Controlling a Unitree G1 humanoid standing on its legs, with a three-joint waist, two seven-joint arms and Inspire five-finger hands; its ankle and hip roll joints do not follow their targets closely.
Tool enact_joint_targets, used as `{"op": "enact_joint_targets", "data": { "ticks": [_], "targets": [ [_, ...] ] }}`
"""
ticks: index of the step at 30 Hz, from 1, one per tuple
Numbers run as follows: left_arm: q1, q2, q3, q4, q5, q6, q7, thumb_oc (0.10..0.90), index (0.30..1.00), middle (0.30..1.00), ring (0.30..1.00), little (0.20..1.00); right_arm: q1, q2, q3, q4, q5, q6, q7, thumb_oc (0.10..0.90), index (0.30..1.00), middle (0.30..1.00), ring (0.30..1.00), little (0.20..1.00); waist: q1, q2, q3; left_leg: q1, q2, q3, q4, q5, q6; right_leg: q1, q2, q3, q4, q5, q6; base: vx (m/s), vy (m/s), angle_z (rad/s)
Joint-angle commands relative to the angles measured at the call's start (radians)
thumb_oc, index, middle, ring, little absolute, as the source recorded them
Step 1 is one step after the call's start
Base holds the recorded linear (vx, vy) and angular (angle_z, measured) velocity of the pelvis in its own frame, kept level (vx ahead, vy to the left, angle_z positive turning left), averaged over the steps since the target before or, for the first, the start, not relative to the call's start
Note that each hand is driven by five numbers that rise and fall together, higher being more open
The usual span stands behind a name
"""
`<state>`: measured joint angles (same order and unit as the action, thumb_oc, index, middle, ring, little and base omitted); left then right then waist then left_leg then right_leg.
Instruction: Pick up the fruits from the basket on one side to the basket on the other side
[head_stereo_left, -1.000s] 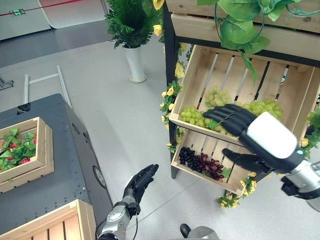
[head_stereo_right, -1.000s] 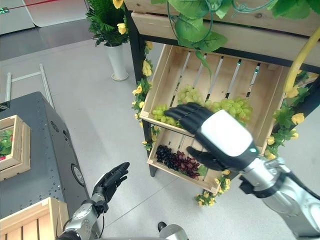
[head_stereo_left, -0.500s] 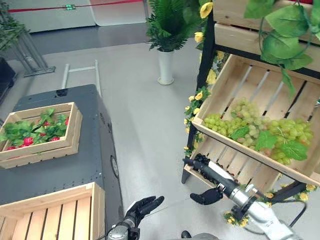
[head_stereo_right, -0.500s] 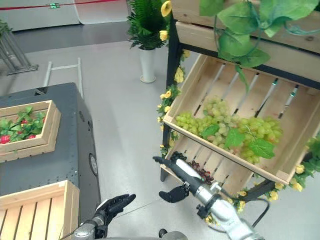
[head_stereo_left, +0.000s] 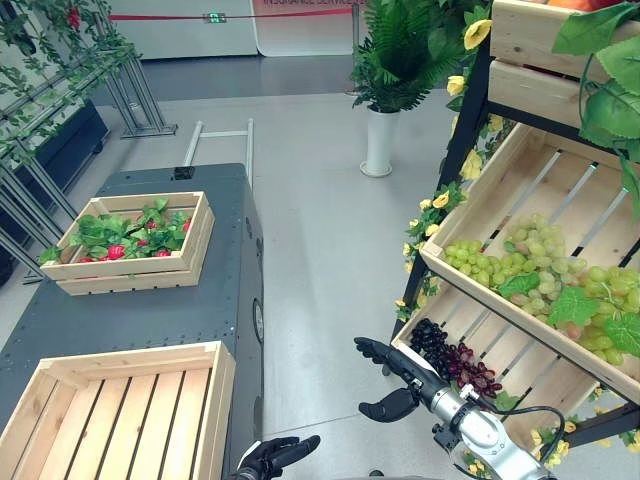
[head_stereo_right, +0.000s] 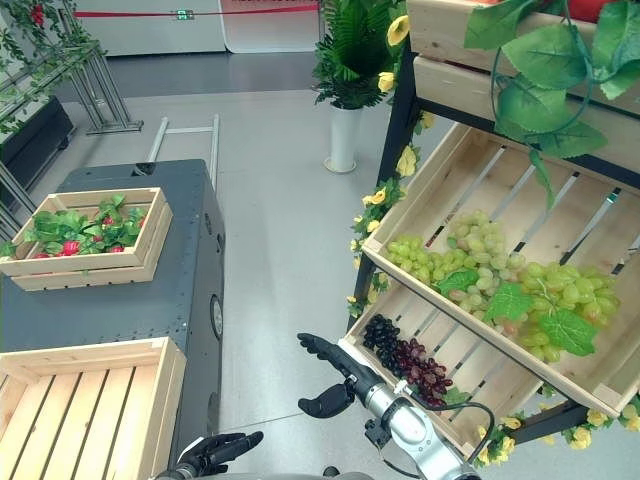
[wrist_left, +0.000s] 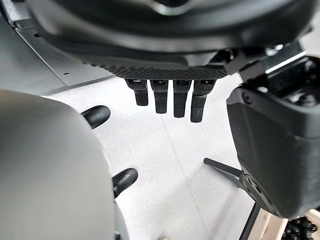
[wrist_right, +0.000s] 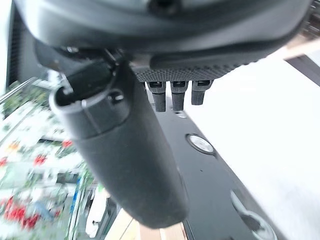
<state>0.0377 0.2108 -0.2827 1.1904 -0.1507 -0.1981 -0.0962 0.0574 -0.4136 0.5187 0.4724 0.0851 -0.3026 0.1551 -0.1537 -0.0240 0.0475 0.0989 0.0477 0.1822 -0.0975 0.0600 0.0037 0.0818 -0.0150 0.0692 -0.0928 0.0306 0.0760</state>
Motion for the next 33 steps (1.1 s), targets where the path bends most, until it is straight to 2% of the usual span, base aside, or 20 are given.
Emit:
{"op": "enact_joint_targets", "data": {
  "ticks": [1, 4, 7, 9, 12, 14, 16, 19, 20, 23, 26, 28, 30, 33],
  "targets": [
    [-0.081, 0.007, -0.031, -0.009, 0.031, -0.122, -0.002, 0.8, 0.9, 0.9, 0.9, 0.9, -0.104, 0.057, -0.015, -0.007, 0.056, -0.03, 0.014, 0.8, 0.9, 0.9, 0.9, 0.9, 0.028, -0.004, 0.004, 0.066, -0.09, 0.014, 0.01, -0.184, 0.04, -0.013, 0.033, -0.055, 0.01, -0.026, 0.013, 0.02, -0.065, 0.15],
    [-0.082, 0.0, -0.057, -0.024, 0.06, -0.138, -0.011, 0.8, 0.9, 0.9, 0.9, 0.9, -0.111, 0.079, -0.014, 0.085, 0.036, -0.015, 0.024, 0.8, 0.9, 0.9, 0.9, 0.9, 0.044, -0.001, 0.0, 0.065, -0.091, 0.001, 0.01, -0.182, 0.04, -0.004, 0.032, -0.075, 0.006, -0.032, 0.008, 0.01, -0.053, 0.21],
    [-0.083, 0.0, -0.091, -0.016, 0.125, -0.133, -0.027, 0.8, 0.9, 0.9, 0.9, 0.9, -0.123, 0.119, -0.057, 0.215, 0.101, 0.026, 0.032, 0.8, 0.9, 0.9, 0.9, 0.9, 0.057, 0.004, -0.003, 0.064, -0.09, -0.008, 0.01, -0.18, 0.038, 0.004, 0.031, -0.097, 0.006, -0.039, 0.003, 0.02, -0.056, 0.19],
    [-0.086, 0.001, -0.11, -0.002, 0.145, -0.134, -0.036, 0.8, 0.9, 0.9, 0.9, 0.9, -0.131, 0.135, -0.08, 0.311, 0.091, 0.047, 0.033, 0.8, 0.9, 0.9, 0.9, 0.9, 0.061, 0.01, -0.001, 0.066, -0.09, -0.014, 0.01, -0.18, 0.039, 0.01, 0.031, -0.105, 0.007, -0.045, -0.001, 0.02, -0.03, 0.1],
    [-0.089, 0.002, -0.111, -0.001, 0.103, -0.123, -0.054, 0.8, 0.9, 0.9, 0.9, 0.9, -0.134, 0.136, -0.095, 0.368, 0.082, 0.071, 0.038, 0.8, 0.9, 0.9, 0.9, 0.9, 0.065, 0.019, 0.004, 0.067, -0.089, -0.021, 0.01, -0.18, 0.041, 0.015, 0.031, -0.112, 0.013, -0.054, -0.003, 0.01, -0.009, 0.09],
    [-0.093, 0.012, -0.107, -0.006, 0.104, -0.136, -0.066, 0.8, 0.9, 0.9, 0.9, 0.9, -0.13, 0.13, -0.128, 0.428, 0.116, 0.111, 0.074, 0.8, 0.9, 0.9, 0.9, 0.9, 0.073, 0.025, 0.014, 0.072, -0.092, -0.038, 0.01, -0.179, 0.042, 0.023, 0.03, -0.122, 0.019, -0.063, -0.008, 0.03, -0.003, 0.13],
    [-0.092, 0.017, -0.104, -0.005, 0.111, -0.133, -0.066, 0.8, 0.9, 0.9, 0.9, 0.9, -0.125, 0.13, -0.142, 0.46, 0.14, 0.119, 0.083, 0.8, 0.9, 0.9, 0.9, 0.9, 0.076, 0.026, 0.015, 0.074, -0.093, -0.046, 0.01, -0.179, 0.042, 0.029, 0.03, -0.127, 0.019, -0.065, -0.009, 0.02, -0.002, 0.08],
    [-0.091, 0.021, -0.101, 0.008, 0.12, -0.127, -0.057, 0.8, 0.9, 0.9, 0.9, 0.9, -0.121, 0.139, -0.167, 0.541, 0.132, 0.119, 0.065, 0.8, 0.9, 0.9, 0.9, 0.9, 0.081, 0.026, 0.015, 0.073, -0.094, -0.059, 0.01, -0.177, 0.04, 0.035, 0.028, -0.136, 0.019, -0.067, -0.008, 0.02, 0.001, 0.04],
    [-0.09, 0.016, -0.097, 0.025, 0.107, -0.121, -0.045, 0.8, 0.9, 0.9, 0.9, 0.9, -0.118, 0.154, -0.183, 0.621, 0.139, 0.134, 0.029, 0.8, 0.9, 0.9, 0.9, 0.9, 0.084, 0.027, 0.014, 0.072, -0.094, -0.065, 0.01, -0.177, 0.042, 0.038, 0.027, -0.138, 0.018, -0.068, -0.009, 0.02, 0.007, 0.11],
    [-0.089, 0.006, -0.088, 0.041, 0.093, -0.132, -0.042, 0.8, 0.9, 0.9, 0.9, 0.9, -0.116, 0.17, -0.215, 0.697, 0.158, 0.135, 0.0, 0.8, 0.9, 0.9, 0.9, 0.9, 0.087, 0.029, 0.013, 0.073, -0.093, -0.069, 0.01, -0.177, 0.042, 0.041, 0.028, -0.14, 0.017, -0.071, -0.012, 0.02, 0.015, 0.17],
    [-0.083, -0.016, -0.074, 0.051, 0.082, -0.173, -0.008, 0.8, 0.9, 0.9, 0.9, 0.9, -0.101, 0.201, -0.272, 0.758, 0.193, 0.1, -0.026, 0.8, 0.9, 0.9, 0.9, 0.9, 0.091, 0.036, 0.017, 0.076, -0.095, -0.077, 0.01, -0.175, 0.046, 0.048, 0.028, -0.14, 0.018, -0.072, -0.018, 0.0, 0.01, 0.0],
    [-0.082, -0.025, -0.066, 0.05, 0.094, -0.185, -0.012, 0.8, 0.9, 0.9, 0.9, 0.9, -0.099, 0.198, -0.274, 0.753, 0.104, 0.056, -0.038, 0.8, 0.9, 0.9, 0.9, 0.9, 0.094, 0.034, 0.02, 0.077, -0.098, -0.088, 0.01, -0.175, 0.048, 0.053, 0.028, -0.141, 0.014, -0.072, -0.018, 0.0, 0.0, 0.0],
    [-0.081, -0.02, -0.075, 0.049, 0.106, -0.19, -0.006, 0.8, 0.9, 0.9, 0.9, 0.9, -0.102, 0.189, -0.26, 0.745, 0.052, 0.042, -0.033, 0.8, 0.9, 0.9, 0.9, 0.9, 0.097, 0.031, 0.021, 0.073, -0.1, -0.093, 0.01, -0.173, 0.047, 0.053, 0.028, -0.144, 0.014, -0.072, -0.018, -0.01, -0.006, 0.02],
    [-0.082, -0.004, -0.083, 0.046, 0.12, -0.196, 0.013, 0.8, 0.9, 0.9, 0.9, 0.9, -0.108, 0.175, -0.233, 0.744, 0.027, 0.057, -0.047, 0.8, 0.9, 0.9, 0.9, 0.9, 0.105, 0.022, 0.023, 0.07, -0.101, -0.104, 0.01, -0.171, 0.046, 0.055, 0.027, -0.151, 0.013, -0.075, -0.019, -0.01, -0.018, 0.12]
  ]
}}
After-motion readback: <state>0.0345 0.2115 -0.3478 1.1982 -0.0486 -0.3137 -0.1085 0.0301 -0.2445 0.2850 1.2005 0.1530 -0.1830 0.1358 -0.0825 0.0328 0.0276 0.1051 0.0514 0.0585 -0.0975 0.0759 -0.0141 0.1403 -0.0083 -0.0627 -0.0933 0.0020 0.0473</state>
